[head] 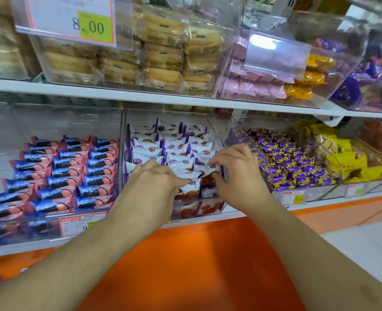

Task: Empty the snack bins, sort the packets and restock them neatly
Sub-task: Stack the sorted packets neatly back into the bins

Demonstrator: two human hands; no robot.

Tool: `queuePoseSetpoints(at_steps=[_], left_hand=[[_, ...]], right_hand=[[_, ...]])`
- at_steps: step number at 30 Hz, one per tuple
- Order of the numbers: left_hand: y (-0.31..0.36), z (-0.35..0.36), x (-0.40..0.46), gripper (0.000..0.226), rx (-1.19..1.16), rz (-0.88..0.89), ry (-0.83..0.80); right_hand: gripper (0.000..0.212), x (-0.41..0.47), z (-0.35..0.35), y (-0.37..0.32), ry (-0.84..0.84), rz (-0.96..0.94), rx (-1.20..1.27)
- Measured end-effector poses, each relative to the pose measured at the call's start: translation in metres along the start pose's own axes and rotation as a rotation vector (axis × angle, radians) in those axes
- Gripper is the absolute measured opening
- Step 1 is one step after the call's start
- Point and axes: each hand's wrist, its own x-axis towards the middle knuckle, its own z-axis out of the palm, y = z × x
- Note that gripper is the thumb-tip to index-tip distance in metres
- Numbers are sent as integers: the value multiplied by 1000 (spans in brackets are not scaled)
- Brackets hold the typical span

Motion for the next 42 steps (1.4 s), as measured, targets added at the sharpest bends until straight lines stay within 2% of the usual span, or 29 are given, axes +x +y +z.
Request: queuePoseSetpoints(at_steps=[3,8,14,19,27,33,36,42], left_hand=[[-1,-6,3,31,7,-11,32],[0,2,-4,33,32,5,-24],[0,0,-3,31,-2,-24,12],[-2,1,-4,54,63,-63,21],[-2,-1,-3,38,146,-74,-38],[-2,-1,-3,44,120,-115,-51],[-3,-2,-3,45,135,-108,-59],[1,-4,-4,48,173,-129,-79]], right_hand=[[26,-1,-3,0,6,1,9],[25,-3,-5,-3,-2,26,57],[12,-6,-4,-17,-9,-18,217],[23,-8,4,-21,-57,-27,143],[27,-7,9,-23,-81,-41,113],[58,-5,-3,-24,-94,-29,62],[57,-5,-4,-25,-164,-68,-36],[56,-3,-3,-27,-205,-6,-115]])
